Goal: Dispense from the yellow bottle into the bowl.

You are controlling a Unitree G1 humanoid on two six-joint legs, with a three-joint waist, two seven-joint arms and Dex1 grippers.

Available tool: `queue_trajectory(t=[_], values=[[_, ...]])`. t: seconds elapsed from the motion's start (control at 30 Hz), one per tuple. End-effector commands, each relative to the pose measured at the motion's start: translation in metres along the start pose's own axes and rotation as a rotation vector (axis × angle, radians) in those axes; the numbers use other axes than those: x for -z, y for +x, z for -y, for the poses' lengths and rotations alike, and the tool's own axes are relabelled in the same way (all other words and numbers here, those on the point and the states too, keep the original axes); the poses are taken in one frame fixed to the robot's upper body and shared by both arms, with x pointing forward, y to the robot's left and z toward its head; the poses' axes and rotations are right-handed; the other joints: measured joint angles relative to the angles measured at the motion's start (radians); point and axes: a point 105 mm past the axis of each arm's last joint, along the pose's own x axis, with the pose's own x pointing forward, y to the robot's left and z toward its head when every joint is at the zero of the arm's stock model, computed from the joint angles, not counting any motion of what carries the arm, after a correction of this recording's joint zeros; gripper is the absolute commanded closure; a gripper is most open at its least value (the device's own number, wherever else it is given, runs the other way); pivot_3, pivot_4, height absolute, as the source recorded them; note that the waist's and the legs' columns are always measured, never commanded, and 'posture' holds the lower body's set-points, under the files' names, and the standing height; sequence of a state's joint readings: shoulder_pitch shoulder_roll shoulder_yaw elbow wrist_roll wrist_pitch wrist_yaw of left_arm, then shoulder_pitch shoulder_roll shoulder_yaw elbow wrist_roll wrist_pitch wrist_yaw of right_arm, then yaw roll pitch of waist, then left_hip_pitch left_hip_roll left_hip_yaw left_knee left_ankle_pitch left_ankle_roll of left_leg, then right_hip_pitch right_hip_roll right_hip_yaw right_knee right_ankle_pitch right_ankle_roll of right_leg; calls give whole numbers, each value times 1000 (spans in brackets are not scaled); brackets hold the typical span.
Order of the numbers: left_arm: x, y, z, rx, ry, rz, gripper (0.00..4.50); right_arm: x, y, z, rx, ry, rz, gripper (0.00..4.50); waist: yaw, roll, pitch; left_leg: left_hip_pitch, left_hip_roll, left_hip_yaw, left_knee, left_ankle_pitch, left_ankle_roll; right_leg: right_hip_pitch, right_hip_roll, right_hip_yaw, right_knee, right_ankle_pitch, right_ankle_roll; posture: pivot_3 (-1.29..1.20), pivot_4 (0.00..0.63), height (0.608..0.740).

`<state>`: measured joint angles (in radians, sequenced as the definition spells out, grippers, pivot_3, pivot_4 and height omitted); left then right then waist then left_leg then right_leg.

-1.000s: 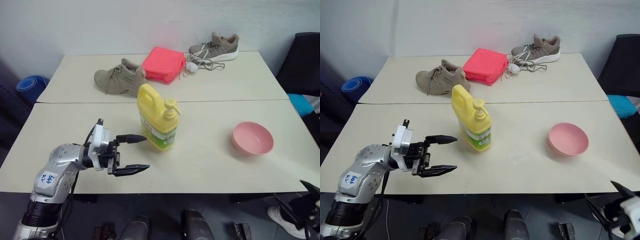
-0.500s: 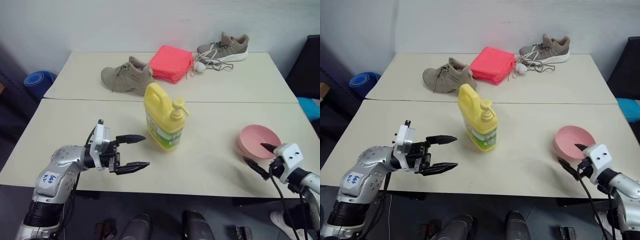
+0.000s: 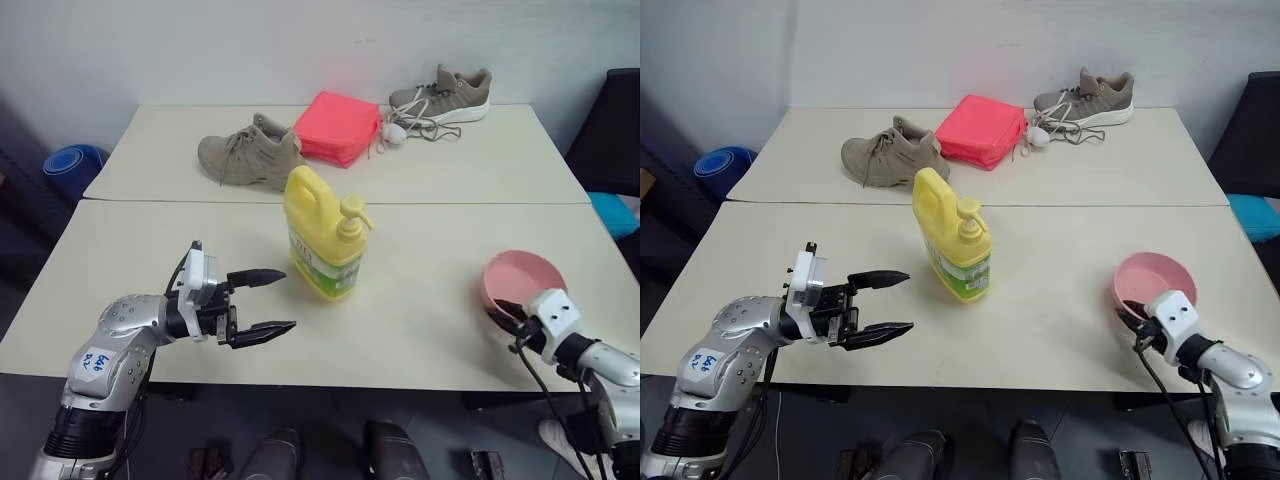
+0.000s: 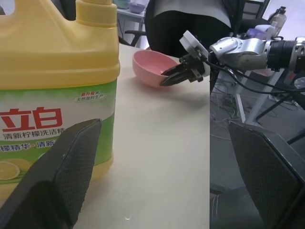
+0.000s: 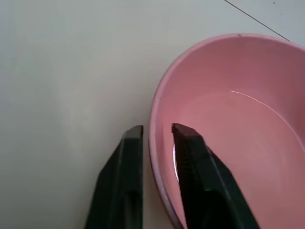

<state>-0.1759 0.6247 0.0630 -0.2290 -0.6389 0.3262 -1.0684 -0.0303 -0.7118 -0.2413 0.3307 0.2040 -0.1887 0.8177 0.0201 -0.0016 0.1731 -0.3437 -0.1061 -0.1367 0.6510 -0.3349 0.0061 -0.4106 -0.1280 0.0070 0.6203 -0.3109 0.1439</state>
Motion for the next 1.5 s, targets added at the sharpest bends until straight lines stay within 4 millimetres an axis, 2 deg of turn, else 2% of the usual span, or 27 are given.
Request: queue_trajectory(t=[0.03, 0.17, 0.27, 0.4, 0.5, 0.57, 0.7, 0.9, 1.03, 1.2, 1.5], values=[[-16, -5, -7, -44, 15, 58, 0, -11, 0, -2, -43, -39, 45, 4485, 1, 0, 0, 0, 0, 0, 0, 0, 0, 0, 0, 0, 0, 0, 0, 0, 150, 740], [-31, -17, -12, -60, -22, 87, 0, -40, -6, -12, -149, -111, 135, 4485, 0, 0, 0, 0, 1, 0, 0, 0, 0, -1, 0, 0, 0, 0, 0, 0, 150, 740], [-61, -25, -14, -44, -10, 112, 579, -87, -12, -31, -311, -221, 210, 4500, -2, 2, 1, -2, 0, 0, 0, 0, 0, -2, 0, 0, 1, 0, 0, 0, 150, 740], [-96, -20, -25, -35, 56, 168, 1812, -138, -14, -57, -463, -271, 276, 4500, 1, 2, 1, -3, 1, -1, 3, 0, -1, -3, 0, -1, 1, 0, 0, 0, 150, 740], [-115, 0, -27, 32, 127, 184, 2777, -170, -16, -78, -570, -311, 315, 4500, 4, 1, 2, -5, 1, -3, 3, -1, -1, -2, 0, -2, 0, 0, 0, 0, 150, 740], [-122, 17, -25, 95, 162, 186, 3348, -184, -18, -88, -625, -317, 315, 4500, 9, 1, 2, -9, 0, -6, 6, -1, -1, -4, 0, -5, -1, 0, 1, 0, 150, 740], [-127, 44, -24, 176, 192, 199, 4485, -197, -21, -100, -699, -338, 281, 4500, 8, -3, 4, -13, -2, -7, 10, -2, 1, -4, -2, -7, -2, 1, 2, 0, 150, 740], [-131, 82, -29, 209, 219, 230, 4485, -212, -32, -110, -776, -345, 212, 4500, 7, -6, 6, -14, -2, -6, 13, -3, 3, -4, -2, -7, -3, 2, 3, 0, 150, 740], [-134, 100, -34, 198, 235, 243, 4485, -216, -38, -113, -808, -360, 171, 4500, 6, -7, 7, -14, -2, -6, 13, -3, 3, -5, -1, -6, -2, 2, 3, 0, 150, 740], [-129, 111, -32, 236, 247, 209, 4485, -220, -41, -114, -811, -375, 149, 4500, 7, -8, 7, -15, -2, -5, 14, -3, 3, -5, -2, -6, -2, 2, 4, 0, 150, 740], [-125, 123, -41, 190, 256, 176, 4485, -217, -32, -97, -719, -404, 87, 4500, 8, -8, 7, -15, -2, -4, 14, -3, 3, -5, -2, -5, -1, 2, 4, 0, 150, 740]])
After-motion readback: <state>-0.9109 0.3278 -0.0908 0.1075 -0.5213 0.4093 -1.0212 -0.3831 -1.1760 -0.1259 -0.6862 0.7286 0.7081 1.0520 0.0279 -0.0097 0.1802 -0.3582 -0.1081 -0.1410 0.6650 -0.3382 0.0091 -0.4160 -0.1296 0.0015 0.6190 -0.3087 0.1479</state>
